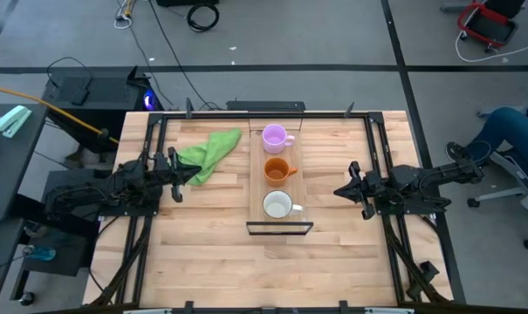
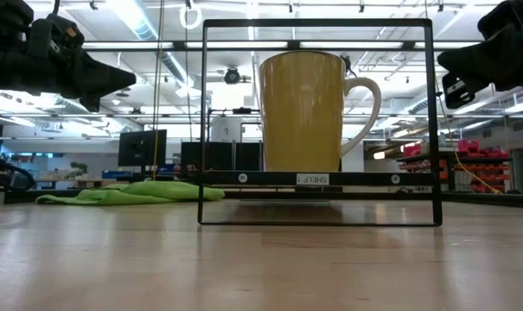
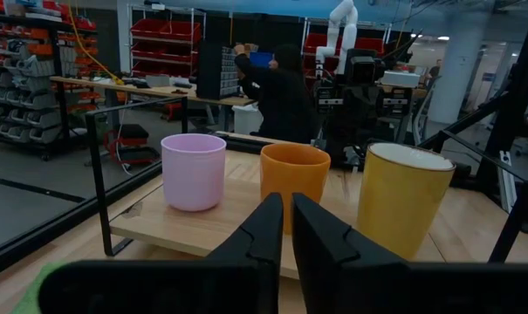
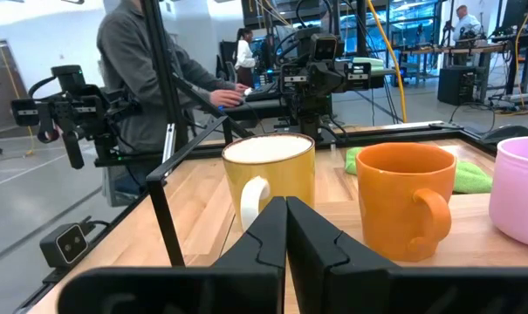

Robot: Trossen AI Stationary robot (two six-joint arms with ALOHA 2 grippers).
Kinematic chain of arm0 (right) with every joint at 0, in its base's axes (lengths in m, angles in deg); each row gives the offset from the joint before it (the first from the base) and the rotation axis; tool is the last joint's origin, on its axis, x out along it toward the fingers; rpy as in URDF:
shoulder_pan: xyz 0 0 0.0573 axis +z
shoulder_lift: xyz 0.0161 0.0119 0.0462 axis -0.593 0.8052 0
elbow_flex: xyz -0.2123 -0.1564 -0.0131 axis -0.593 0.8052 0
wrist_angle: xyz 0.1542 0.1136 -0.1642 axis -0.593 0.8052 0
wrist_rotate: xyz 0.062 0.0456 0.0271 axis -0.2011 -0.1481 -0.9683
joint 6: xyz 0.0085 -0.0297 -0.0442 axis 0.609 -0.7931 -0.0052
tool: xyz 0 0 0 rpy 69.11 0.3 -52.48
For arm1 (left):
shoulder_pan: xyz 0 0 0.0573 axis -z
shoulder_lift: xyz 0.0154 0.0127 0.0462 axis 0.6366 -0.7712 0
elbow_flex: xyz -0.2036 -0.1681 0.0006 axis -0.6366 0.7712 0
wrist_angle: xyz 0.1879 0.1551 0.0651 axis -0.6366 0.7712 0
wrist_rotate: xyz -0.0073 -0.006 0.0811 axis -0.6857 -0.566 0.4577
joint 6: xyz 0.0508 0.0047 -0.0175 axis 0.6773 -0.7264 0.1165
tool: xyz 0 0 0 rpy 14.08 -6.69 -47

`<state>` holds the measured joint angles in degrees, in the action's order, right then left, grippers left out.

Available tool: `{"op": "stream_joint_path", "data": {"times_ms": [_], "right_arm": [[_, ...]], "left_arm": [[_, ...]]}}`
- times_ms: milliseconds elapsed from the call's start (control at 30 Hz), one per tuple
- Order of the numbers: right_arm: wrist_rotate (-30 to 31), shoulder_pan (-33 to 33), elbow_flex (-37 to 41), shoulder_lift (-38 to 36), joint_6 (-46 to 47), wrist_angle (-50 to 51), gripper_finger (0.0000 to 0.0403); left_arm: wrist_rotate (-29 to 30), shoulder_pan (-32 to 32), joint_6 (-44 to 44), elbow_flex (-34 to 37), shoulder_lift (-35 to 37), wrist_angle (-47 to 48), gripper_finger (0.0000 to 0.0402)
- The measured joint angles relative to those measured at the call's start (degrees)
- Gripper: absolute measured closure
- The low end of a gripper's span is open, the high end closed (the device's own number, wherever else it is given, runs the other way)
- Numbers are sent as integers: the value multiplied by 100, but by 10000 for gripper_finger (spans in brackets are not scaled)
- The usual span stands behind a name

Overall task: Stack small to large cups/mugs on shelf
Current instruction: Return to Home Position

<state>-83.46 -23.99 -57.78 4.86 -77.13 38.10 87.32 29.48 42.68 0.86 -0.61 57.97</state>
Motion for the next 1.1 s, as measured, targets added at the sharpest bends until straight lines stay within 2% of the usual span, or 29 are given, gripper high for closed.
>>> {"op": "stream_joint_path", "data": {"times_ms": [300, 700, 1100], "right_arm": [[0, 1, 0, 0, 0, 1, 389], [1, 1, 0, 0, 0, 0, 389], [0, 2, 0, 0, 0, 2, 389]], "left_arm": [[-1, 1, 0, 0, 1, -2, 378], [1, -1, 0, 0, 1, 0, 366], [1, 1, 0, 0, 1, -2, 376]]}}
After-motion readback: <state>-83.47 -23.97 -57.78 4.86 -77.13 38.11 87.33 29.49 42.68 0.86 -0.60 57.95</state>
